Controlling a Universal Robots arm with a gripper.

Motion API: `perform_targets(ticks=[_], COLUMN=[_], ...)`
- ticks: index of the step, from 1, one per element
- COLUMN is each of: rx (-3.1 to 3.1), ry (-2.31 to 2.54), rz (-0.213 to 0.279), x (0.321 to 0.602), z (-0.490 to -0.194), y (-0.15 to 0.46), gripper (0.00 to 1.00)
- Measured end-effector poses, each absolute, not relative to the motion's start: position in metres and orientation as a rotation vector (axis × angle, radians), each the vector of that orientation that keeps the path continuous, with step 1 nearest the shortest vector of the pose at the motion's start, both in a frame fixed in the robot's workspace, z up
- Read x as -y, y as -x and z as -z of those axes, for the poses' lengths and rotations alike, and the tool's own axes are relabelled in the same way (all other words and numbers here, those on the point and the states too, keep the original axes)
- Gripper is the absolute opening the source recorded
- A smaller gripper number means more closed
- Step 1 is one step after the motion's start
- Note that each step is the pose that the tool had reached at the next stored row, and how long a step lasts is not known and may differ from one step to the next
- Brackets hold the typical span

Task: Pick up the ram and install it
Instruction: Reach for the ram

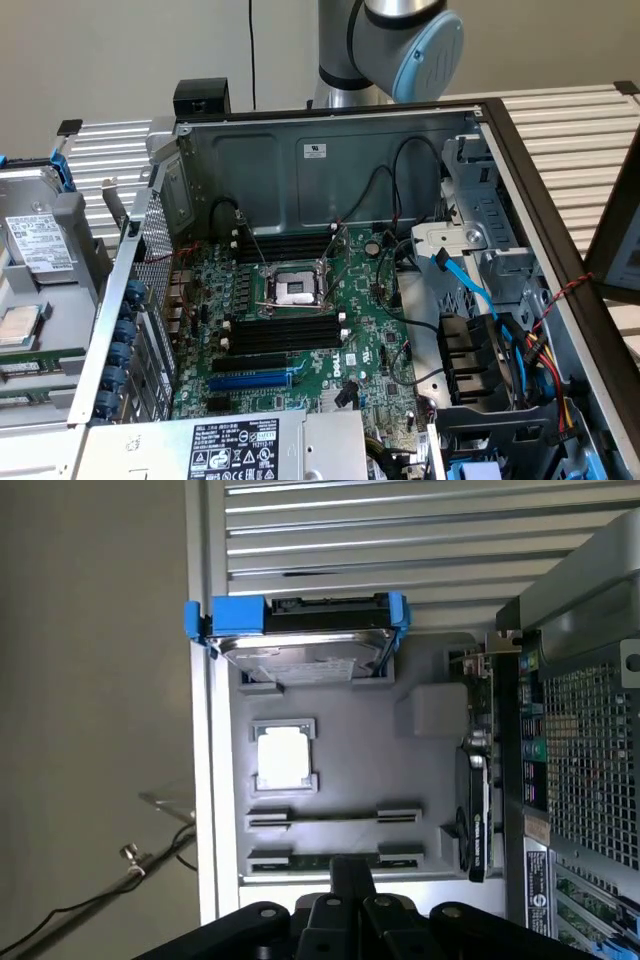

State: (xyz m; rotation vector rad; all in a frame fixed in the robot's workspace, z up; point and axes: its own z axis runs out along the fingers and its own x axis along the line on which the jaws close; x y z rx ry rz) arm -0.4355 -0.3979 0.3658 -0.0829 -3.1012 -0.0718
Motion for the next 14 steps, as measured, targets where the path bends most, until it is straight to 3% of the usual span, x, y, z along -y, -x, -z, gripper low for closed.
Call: perform_targets(ticks=[14], rx=[3.081], ry=[-0.31], rz=[0.064], x=[0.3978], z=[-0.364], y=[0.4354], gripper=[0.11])
